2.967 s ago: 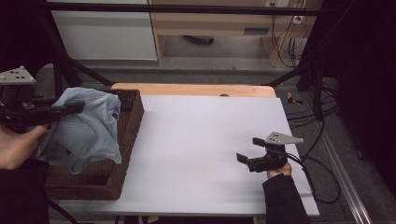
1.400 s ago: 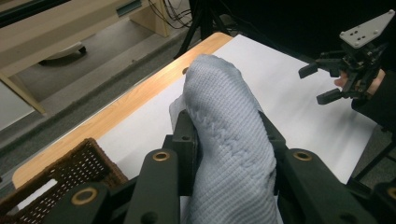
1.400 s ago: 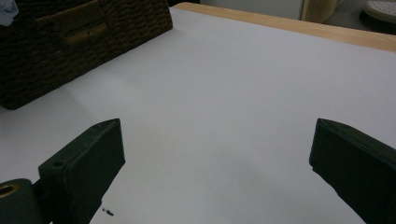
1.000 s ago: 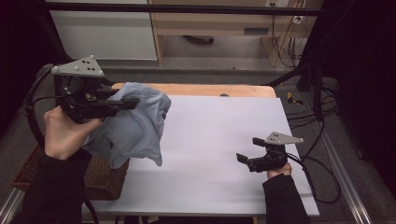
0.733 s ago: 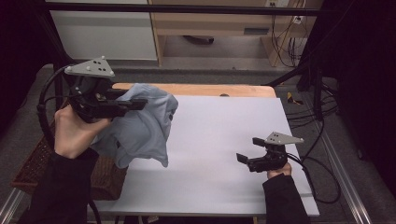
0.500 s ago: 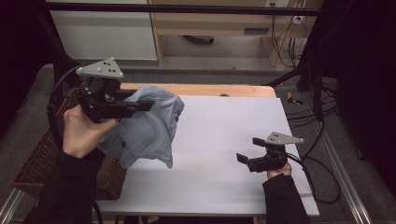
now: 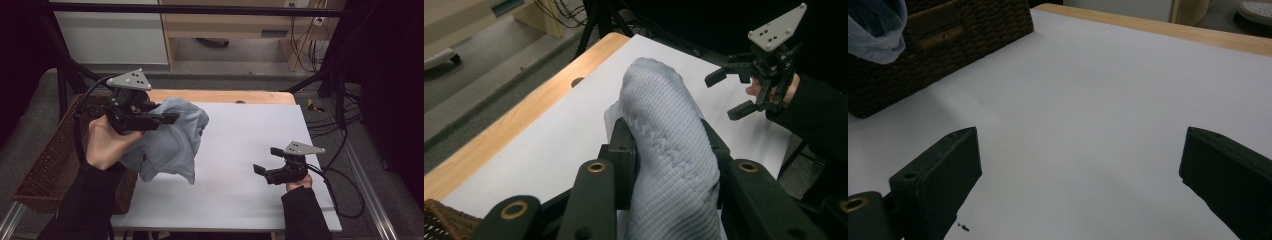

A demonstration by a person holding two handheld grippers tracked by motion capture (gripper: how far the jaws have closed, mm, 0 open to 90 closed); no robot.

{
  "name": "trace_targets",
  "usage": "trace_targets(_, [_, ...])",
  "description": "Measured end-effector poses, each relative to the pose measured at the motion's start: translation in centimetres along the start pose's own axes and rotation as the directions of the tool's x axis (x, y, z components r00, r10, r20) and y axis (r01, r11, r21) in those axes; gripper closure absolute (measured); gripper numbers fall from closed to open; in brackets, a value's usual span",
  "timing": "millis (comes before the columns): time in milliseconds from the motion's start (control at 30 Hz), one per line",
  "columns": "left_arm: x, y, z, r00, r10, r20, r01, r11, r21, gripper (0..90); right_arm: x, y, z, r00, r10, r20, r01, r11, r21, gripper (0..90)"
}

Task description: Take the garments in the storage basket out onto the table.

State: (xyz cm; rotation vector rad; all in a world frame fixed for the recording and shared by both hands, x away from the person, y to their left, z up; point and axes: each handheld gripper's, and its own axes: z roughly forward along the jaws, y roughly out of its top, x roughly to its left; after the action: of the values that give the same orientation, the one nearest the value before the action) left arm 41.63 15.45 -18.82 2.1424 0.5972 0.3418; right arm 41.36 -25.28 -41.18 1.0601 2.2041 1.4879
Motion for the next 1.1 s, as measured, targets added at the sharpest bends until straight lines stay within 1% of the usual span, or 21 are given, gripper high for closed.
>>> trace_targets(67, [0.0, -0.1, 0.2, 1.0000, 0.000, 0.003, 0.000, 1.0000, 0.001, 67.3, 0.0, 0.0, 0.0, 1.0000, 0.000, 0.001, 0.000, 1.000, 0.000, 3.6])
trace_targets(200, [0.0, -0.5, 1.3, 0.9999, -0.005, 0.016, 0.005, 1.0000, 0.008, 67.3, 0.0, 0.0, 0.0, 1.0000, 0.000, 0.001, 0.000, 1.000, 0.000, 3.6])
trace_targets(233, [0.0, -0.5, 1.3, 0.9999, -0.005, 0.016, 0.005, 1.0000, 0.008, 67.3, 0.0, 0.0, 0.0, 1.0000, 0.000, 0.001, 0.000, 1.000, 0.000, 3.6])
trace_targets(333, [0.0, -0.8, 2.1, 0.9998, -0.005, 0.021, 0.005, 0.9997, 0.023, 67.3, 0.0, 0.0, 0.0, 1.0000, 0.000, 0.001, 0.000, 1.000, 0.001, 3.6])
trace_targets(400, [0.0, -0.9, 2.3, 0.9997, -0.005, 0.023, 0.005, 0.9997, 0.025, 67.3, 0.0, 0.0, 0.0, 1.0000, -0.001, 0.001, 0.001, 1.000, 0.001, 3.6])
trace_targets(433, [0.0, -1.1, 2.8, 0.9996, -0.009, 0.026, 0.008, 0.9996, 0.028, 67.3, 0.0, 0.0, 0.0, 1.0000, -0.001, 0.000, 0.001, 1.000, 0.000, 3.6])
trace_targets(533, [0.1, -1.3, 3.1, 0.9995, -0.011, 0.031, 0.010, 0.9995, 0.031, 67.2, 0.0, 0.0, 0.1, 1.0000, -0.001, 0.002, 0.001, 1.000, 0.001, 3.6])
trace_targets(633, [0.1, -2.0, 4.0, 0.9990, -0.020, 0.040, 0.019, 0.9993, 0.033, 67.2, 0.0, 0.0, 0.1, 1.0000, -0.001, 0.002, 0.001, 1.000, 0.003, 3.6])
trace_targets(667, [0.1, -2.0, 4.0, 0.9990, -0.020, 0.040, 0.019, 0.9993, 0.033, 67.2, 0.0, 0.0, 0.1, 1.0000, -0.002, 0.002, 0.002, 1.000, 0.003, 3.6])
trace_targets(767, [0.3, -3.0, 5.1, 0.9983, -0.030, 0.049, 0.028, 0.9987, 0.043, 67.2, 0.0, 0.0, 0.1, 1.0000, -0.002, 0.001, 0.002, 1.000, 0.003, 3.6])
trace_targets(800, [0.3, -3.0, 5.1, 0.9983, -0.030, 0.049, 0.028, 0.9987, 0.043, 67.2, 0.0, -0.1, 0.1, 1.0000, -0.002, 0.002, 0.002, 1.000, 0.003, 3.6])
trace_targets(867, [0.4, -3.7, 6.0, 0.9975, -0.040, 0.058, 0.037, 0.9979, 0.054, 67.1, 0.0, -0.1, 0.1, 1.0000, -0.002, 0.002, 0.002, 1.000, 0.003, 3.6])
trace_targets(900, [0.4, -3.7, 6.0, 0.9975, -0.040, 0.058, 0.037, 0.9979, 0.054, 67.1, 0.0, -0.1, 0.1, 1.0000, -0.002, 0.002, 0.002, 1.000, 0.003, 3.6])
trace_targets(933, [0.5, -4.3, 6.6, 0.9969, -0.048, 0.062, 0.045, 0.9971, 0.062, 67.0, 0.0, -0.1, 0.1, 1.0000, -0.001, 0.003, 0.001, 1.000, 0.004, 3.6])
trace_targets(1033, [0.5, -5.0, 7.6, 0.9967, -0.051, 0.063, 0.046, 0.9954, 0.084, 66.9, 0.0, -0.1, 0.2, 1.0000, -0.001, 0.003, 0.001, 1.000, 0.005, 3.6])
trace_targets(1100, [0.5, -5.2, 7.9, 0.9964, -0.056, 0.064, 0.050, 0.9950, 0.087, 66.8, 0.0, -0.1, 0.2, 1.0000, 0.000, 0.003, 0.000, 1.000, 0.005, 3.6])
